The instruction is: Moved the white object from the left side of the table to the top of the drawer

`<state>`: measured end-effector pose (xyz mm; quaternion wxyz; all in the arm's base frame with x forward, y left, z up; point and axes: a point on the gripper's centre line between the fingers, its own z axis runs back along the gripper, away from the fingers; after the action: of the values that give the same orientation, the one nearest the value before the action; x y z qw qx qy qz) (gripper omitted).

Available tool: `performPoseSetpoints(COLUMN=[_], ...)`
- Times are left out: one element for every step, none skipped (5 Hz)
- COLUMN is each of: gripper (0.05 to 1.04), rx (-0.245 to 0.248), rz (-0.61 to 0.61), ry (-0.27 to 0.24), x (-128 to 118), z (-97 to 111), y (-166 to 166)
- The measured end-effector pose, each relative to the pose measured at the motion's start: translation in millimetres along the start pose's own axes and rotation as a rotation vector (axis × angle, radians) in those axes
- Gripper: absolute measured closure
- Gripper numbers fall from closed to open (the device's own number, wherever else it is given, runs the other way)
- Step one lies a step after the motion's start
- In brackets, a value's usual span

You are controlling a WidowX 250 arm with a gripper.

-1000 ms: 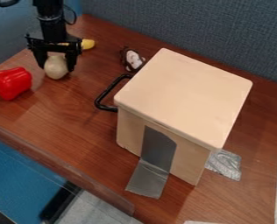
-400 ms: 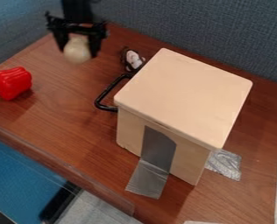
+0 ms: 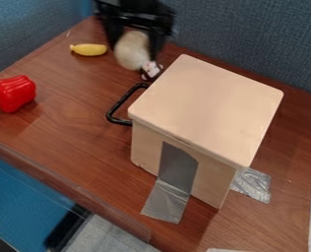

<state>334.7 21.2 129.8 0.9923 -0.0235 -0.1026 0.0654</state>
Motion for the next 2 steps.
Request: performPoseSetpoints(gripper=[0.214,0.214], rx=[-0.021,-0.028], rz=[-0.096,-0.141], ry=[0.010,0.041], x=[-13.0,-20.7], z=[0.8,-8.2], y=[-46.9,-70.5])
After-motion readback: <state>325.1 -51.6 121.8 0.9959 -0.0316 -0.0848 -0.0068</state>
